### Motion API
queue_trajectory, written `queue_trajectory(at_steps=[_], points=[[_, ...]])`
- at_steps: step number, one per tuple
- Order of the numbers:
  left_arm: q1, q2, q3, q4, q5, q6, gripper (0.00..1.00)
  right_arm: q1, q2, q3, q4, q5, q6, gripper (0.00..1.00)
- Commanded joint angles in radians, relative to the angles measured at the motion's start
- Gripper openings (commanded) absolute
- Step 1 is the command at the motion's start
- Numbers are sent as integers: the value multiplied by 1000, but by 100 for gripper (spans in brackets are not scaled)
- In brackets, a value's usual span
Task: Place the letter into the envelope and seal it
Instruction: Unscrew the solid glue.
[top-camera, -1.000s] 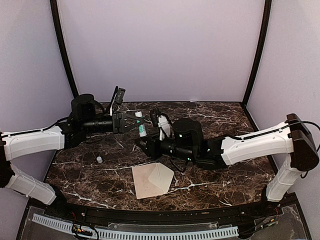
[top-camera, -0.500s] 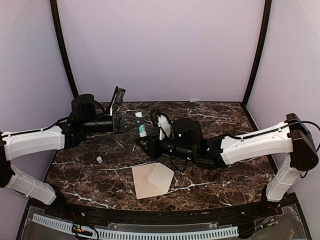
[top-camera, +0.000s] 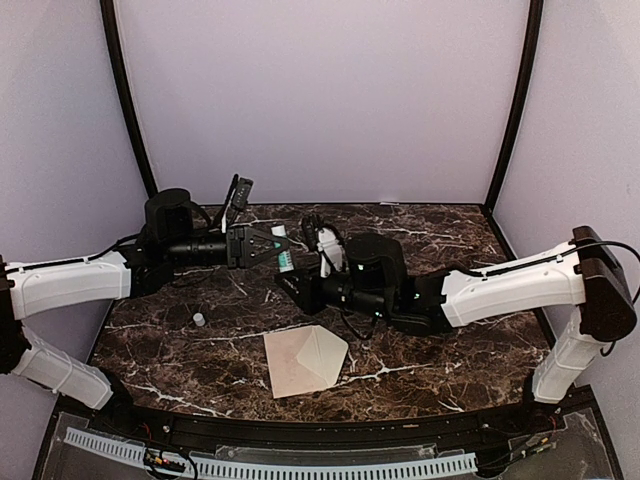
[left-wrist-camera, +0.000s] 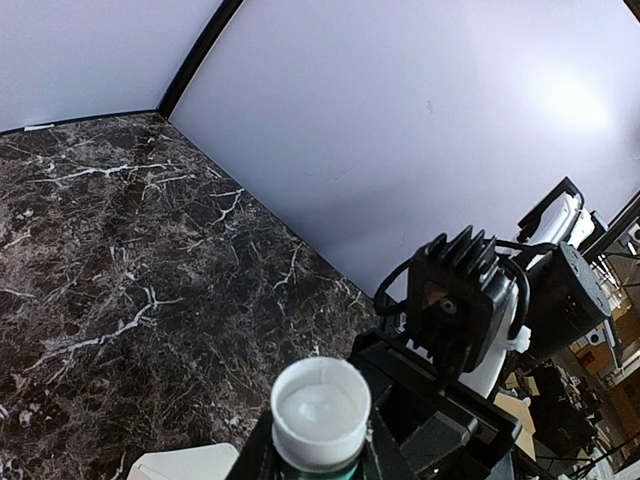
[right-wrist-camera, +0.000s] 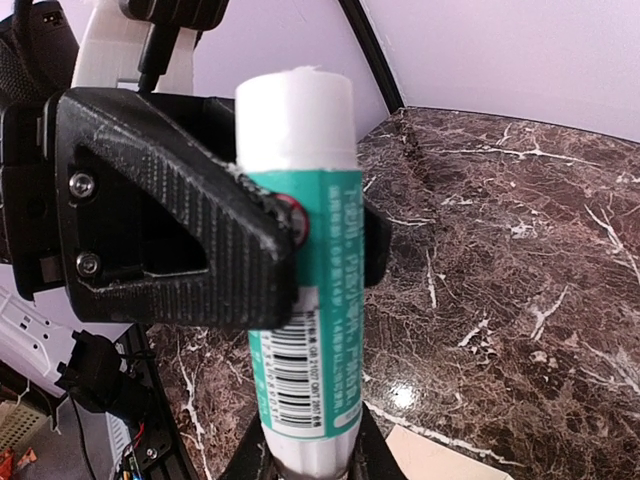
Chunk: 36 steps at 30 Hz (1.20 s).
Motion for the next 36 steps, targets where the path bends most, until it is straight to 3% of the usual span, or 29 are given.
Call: queue_trajectory(at_steps=[1, 6, 11, 24, 27, 30, 36], points=[[0, -6, 13, 14, 29, 10, 0, -14, -20, 9, 53, 3, -11, 12], [0, -4, 17, 12, 40, 13, 0, -18, -58, -26, 109, -30, -10, 2], [-2, 8, 27, 29, 115, 12, 0, -36, -114, -75, 192, -125, 10, 0], [-35, 14, 29, 175, 353, -23, 0, -151, -147, -161, 479, -605, 246, 0], [-36, 7, 22, 181, 341, -23, 0, -150, -138, -165, 464, -627, 257, 6], [-36, -19, 9, 154, 234, -6, 0, -151, -153, -191, 445, -611, 253, 13], [-25, -55, 26, -18, 18, 65, 0, -146, -234, -249, 311, -518, 199, 38]])
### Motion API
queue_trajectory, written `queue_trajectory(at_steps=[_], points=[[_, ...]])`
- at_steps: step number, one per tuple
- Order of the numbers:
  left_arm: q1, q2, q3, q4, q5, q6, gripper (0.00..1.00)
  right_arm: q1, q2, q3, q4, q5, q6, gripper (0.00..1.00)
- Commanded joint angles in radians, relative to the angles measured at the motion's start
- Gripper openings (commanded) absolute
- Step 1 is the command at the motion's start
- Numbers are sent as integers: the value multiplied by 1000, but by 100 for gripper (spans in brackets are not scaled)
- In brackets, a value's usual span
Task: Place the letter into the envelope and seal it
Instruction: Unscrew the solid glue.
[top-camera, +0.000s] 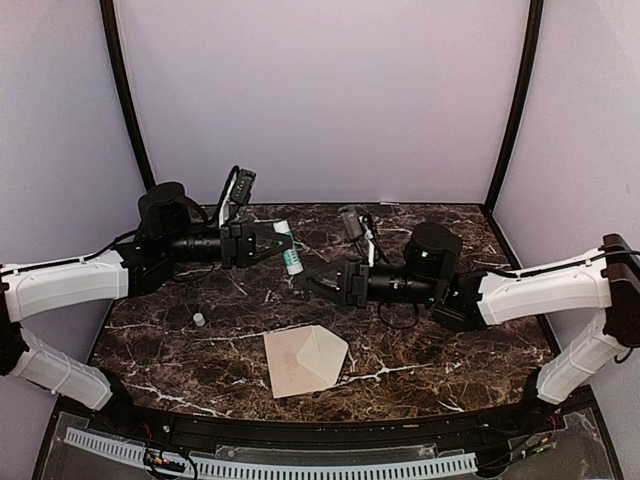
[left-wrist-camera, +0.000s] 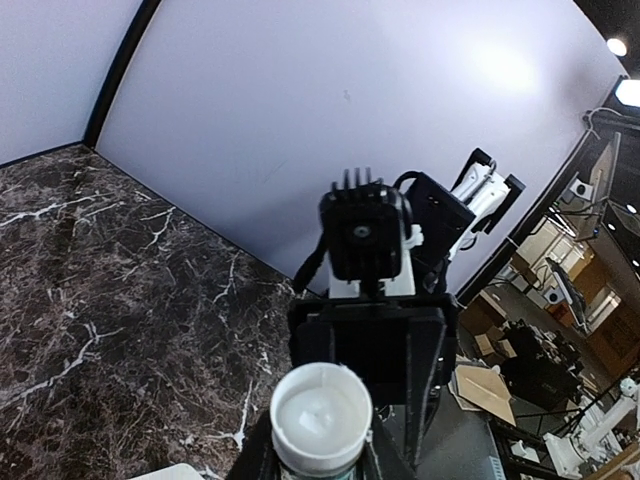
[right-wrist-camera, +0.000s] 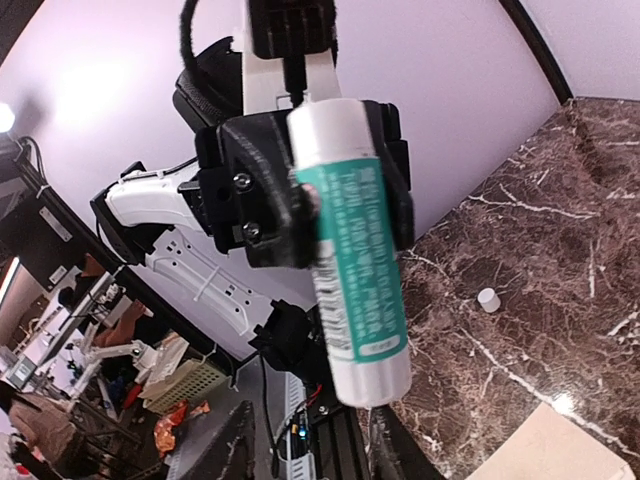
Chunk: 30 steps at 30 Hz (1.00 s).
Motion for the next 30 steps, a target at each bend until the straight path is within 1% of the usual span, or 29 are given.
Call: queue_trajectory(at_steps=[1, 4, 6, 9, 11, 14, 18, 22, 27, 30], points=[[6, -44, 2, -128, -136, 55, 0, -1, -92, -27, -51, 95, -50, 42], [7, -41, 7, -155, -177, 54, 0, 23, -123, -4, -186, 227, -114, 53], [7, -36, 14, -184, -205, 56, 0, 54, -133, 37, -296, 370, -163, 59], [6, -24, 24, -218, -230, 55, 0, 91, -117, 106, -435, 557, -209, 62], [7, -20, 25, -223, -232, 49, 0, 105, -92, 141, -493, 619, -227, 61], [8, -15, 27, -225, -230, 46, 0, 126, -52, 193, -545, 666, -252, 56], [7, -5, 31, -226, -216, 40, 0, 144, 15, 265, -592, 674, -282, 45], [7, 1, 31, -224, -207, 38, 0, 155, 63, 314, -603, 673, -303, 42], [6, 4, 33, -225, -201, 38, 0, 160, 100, 350, -605, 663, -317, 41], [8, 6, 34, -224, -197, 39, 0, 161, 115, 359, -615, 660, -321, 37]])
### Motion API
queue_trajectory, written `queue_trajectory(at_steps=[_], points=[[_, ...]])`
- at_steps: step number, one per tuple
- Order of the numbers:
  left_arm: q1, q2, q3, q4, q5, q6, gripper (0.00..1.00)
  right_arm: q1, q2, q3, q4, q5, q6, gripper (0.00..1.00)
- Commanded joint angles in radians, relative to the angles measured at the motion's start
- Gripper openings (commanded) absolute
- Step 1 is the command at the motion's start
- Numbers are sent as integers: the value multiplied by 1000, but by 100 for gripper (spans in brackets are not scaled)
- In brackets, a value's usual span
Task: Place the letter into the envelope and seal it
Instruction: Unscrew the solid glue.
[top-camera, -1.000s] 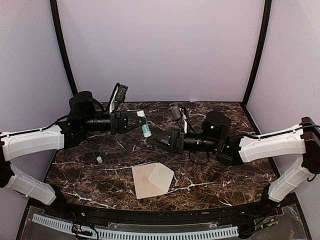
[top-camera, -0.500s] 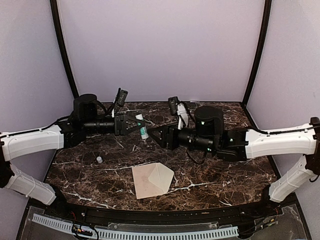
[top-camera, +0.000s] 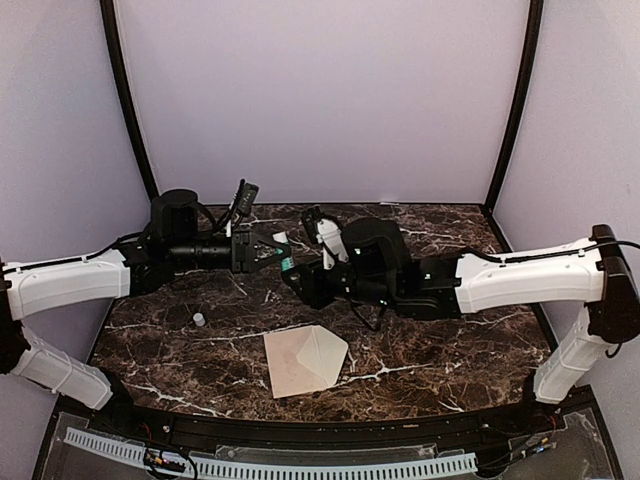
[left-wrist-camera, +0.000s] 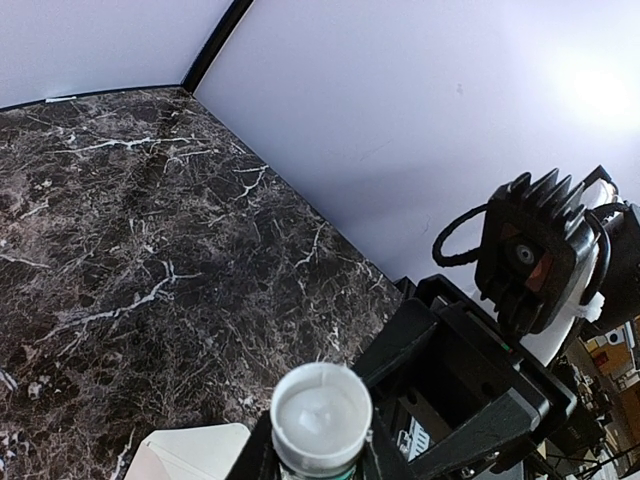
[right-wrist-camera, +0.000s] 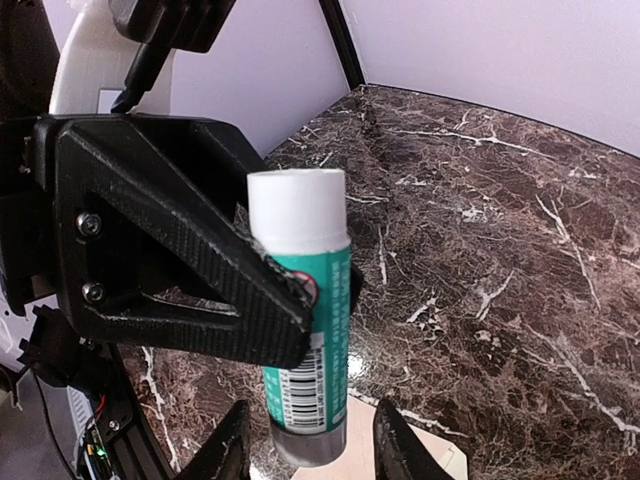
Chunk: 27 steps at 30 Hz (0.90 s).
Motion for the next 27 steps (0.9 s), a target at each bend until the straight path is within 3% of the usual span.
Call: queue_trajectory(at_steps=[1, 8, 15, 20, 27], points=[[6, -2, 31, 4, 17, 5, 0, 10, 23, 42, 1, 10, -21, 35], [6, 1, 34, 4, 26, 6, 0, 10, 27, 43, 8, -3, -20, 23], [5, 15, 50, -7, 74, 28, 0, 3, -10, -2, 69, -38, -1, 3], [4, 28, 69, 4, 177, 40, 0, -49, -75, -87, 195, -227, 65, 0], [-32, 22, 66, 110, 388, 33, 0, -158, -125, -255, 575, -631, 239, 0]])
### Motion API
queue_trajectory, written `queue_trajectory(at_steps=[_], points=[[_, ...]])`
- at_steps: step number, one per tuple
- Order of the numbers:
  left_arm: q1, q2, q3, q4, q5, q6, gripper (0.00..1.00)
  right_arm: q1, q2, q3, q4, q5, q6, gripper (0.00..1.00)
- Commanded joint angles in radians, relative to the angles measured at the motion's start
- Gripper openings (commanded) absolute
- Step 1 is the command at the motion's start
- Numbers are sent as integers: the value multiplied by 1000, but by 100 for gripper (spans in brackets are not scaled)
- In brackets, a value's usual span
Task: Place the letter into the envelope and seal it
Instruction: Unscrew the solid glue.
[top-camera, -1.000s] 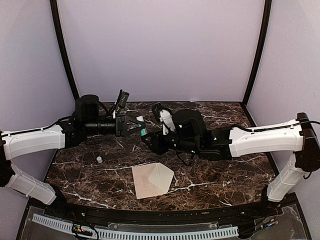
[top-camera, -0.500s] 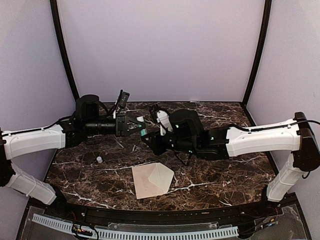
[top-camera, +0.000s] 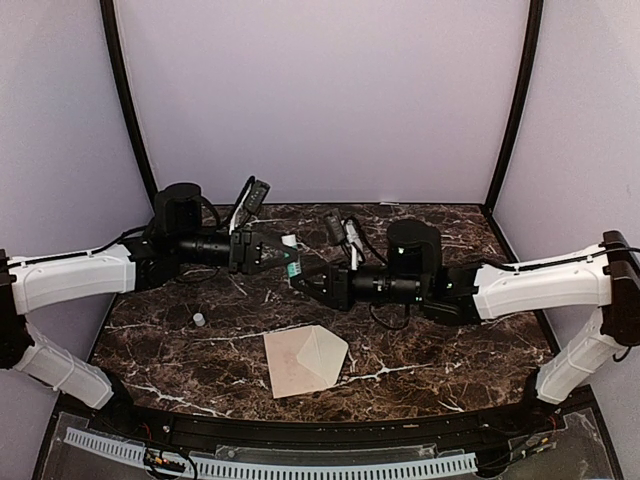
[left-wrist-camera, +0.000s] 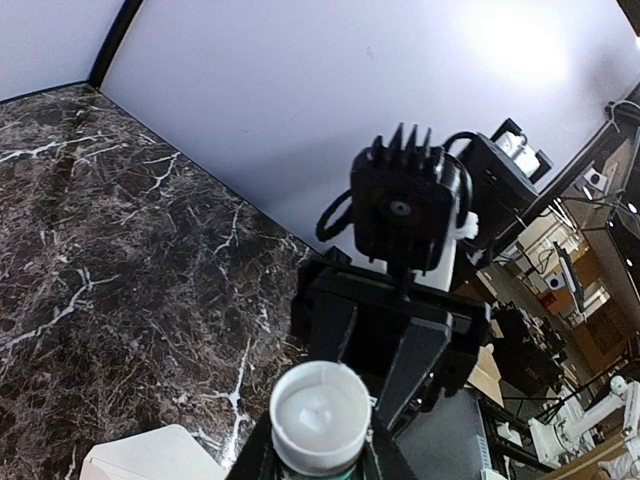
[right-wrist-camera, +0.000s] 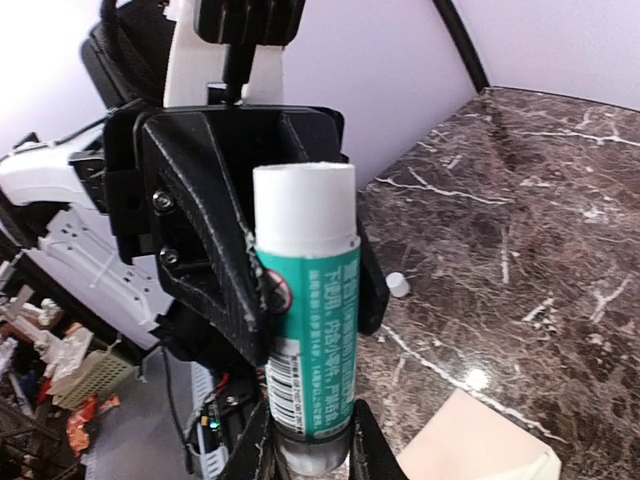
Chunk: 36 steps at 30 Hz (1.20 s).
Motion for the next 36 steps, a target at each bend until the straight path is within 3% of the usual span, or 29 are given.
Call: queue_trajectory(at_steps=[1, 9, 14, 18, 22, 25, 30, 36], points=[[-39, -19, 24, 69, 181, 27, 0, -62, -27, -50, 307, -274, 147, 0], [-78, -34, 22, 80, 241, 59, 0, -72, 12, -106, 561, -466, 269, 1], [-79, -43, 13, 89, 208, 52, 0, -72, -16, -112, 485, -421, 233, 9], [-78, -88, -11, 88, 99, 57, 0, -73, -62, -126, 372, -316, 192, 33], [-50, -125, -22, 12, -96, 71, 0, -78, -125, -167, 285, -202, 160, 59], [-18, -129, -21, -46, -263, 48, 0, -90, -163, -210, 271, -153, 164, 71], [2, -114, -11, -144, -416, 31, 0, -51, -157, -118, -23, 109, 97, 69], [3, -82, 6, -194, -450, 23, 0, 54, -29, 111, -307, 372, 2, 61]])
